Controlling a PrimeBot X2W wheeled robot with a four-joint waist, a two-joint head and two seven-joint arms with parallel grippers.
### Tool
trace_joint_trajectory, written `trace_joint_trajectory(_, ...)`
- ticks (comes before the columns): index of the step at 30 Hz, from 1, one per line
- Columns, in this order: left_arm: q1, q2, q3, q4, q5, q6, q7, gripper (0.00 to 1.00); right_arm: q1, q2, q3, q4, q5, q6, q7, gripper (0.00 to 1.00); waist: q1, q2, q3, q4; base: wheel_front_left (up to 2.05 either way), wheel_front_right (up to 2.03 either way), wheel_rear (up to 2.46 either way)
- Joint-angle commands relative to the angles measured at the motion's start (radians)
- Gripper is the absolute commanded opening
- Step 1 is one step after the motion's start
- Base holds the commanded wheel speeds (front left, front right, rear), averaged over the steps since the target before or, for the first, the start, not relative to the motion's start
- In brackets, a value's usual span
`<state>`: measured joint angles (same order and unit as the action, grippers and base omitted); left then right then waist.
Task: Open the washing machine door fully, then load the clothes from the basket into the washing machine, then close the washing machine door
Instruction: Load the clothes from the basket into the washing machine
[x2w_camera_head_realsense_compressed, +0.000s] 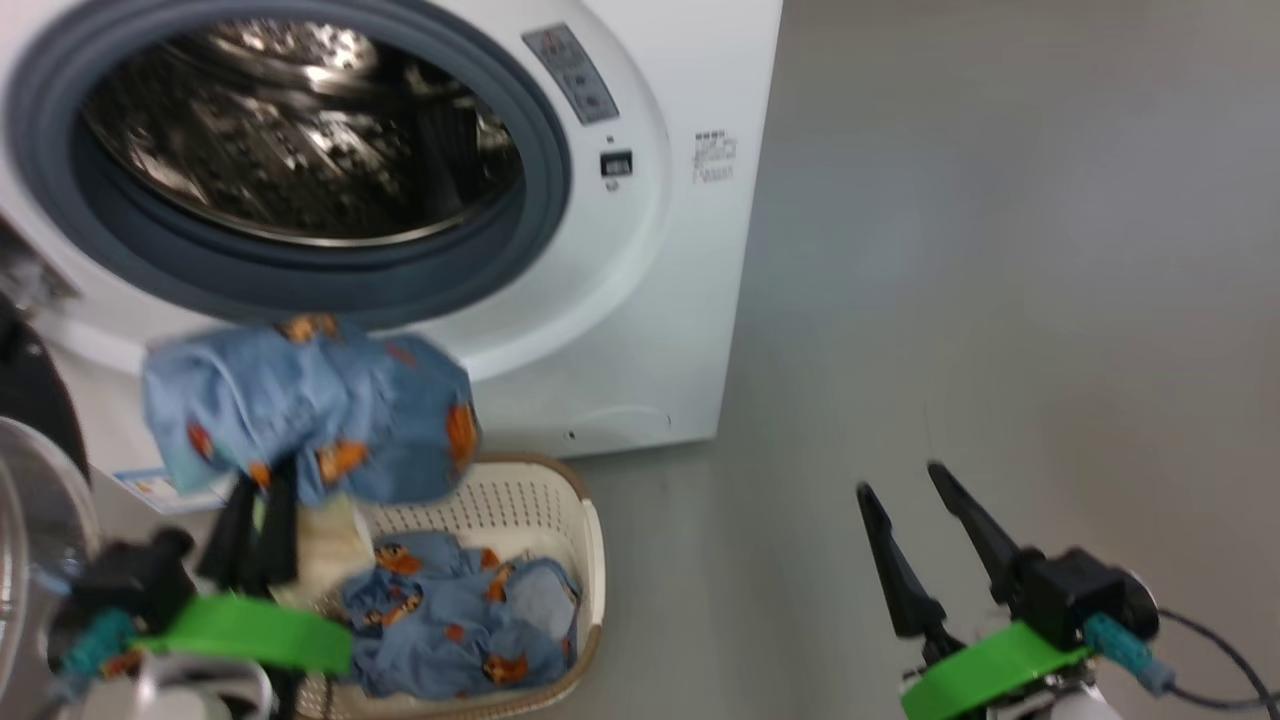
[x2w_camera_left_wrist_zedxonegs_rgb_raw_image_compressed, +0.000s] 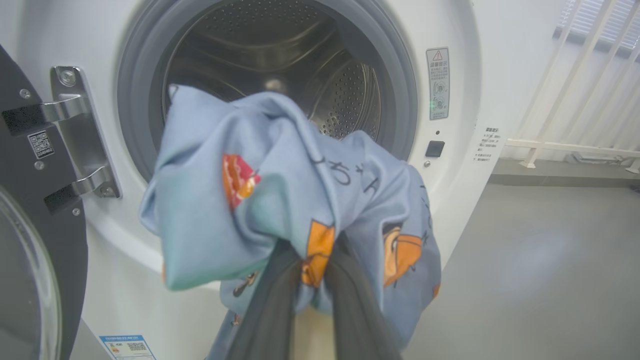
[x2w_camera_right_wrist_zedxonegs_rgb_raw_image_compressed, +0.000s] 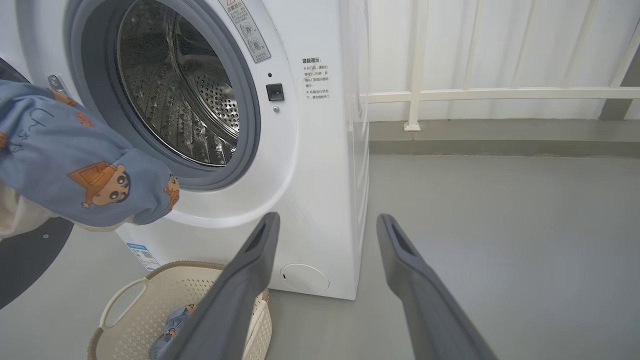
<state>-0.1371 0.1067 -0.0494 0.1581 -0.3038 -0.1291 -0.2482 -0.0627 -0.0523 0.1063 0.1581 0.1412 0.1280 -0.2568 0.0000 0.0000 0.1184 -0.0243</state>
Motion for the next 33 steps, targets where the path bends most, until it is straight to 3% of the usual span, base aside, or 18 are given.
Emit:
trace_joint_trajectory(1, -0.075, 0.042, 0.032, -0.014, -0.01, -0.001, -0.014, 0.0, -0.05, 0.002, 0.037, -0.032, 0.015, 0.003, -0.005, 1.0, 0.0, 0.0, 0.133, -0.048, 0.0, 0.0, 0.0)
trace_joint_trajectory(15, -0.528, 0.243, 0.038, 0.122, -0.064, -0.001, -0.014, 0.0, -0.288, 0.002, 0.163, -0.084, 0.072, 0.003, -0.005, 1.0, 0.0, 0.0, 0.478, -0.134, 0.0, 0.0, 0.0)
trace_joint_trajectory(26, -0.762, 0.317, 0.07, 0.257, -0.011, -0.001, -0.014, 0.0, -0.333, 0.002, 0.219, -0.096, 0.094, 0.003, -0.005, 1.0, 0.0, 0.0, 0.576, -0.193, 0.0, 0.0, 0.0)
trace_joint_trajectory(33, -0.873, 0.397, 0.061, 0.317, 0.047, -0.001, -0.014, 0.0, -0.327, 0.002, 0.263, -0.106, 0.122, 0.003, -0.005, 1.0, 0.0, 0.0, 0.607, -0.243, 0.0, 0.0, 0.0)
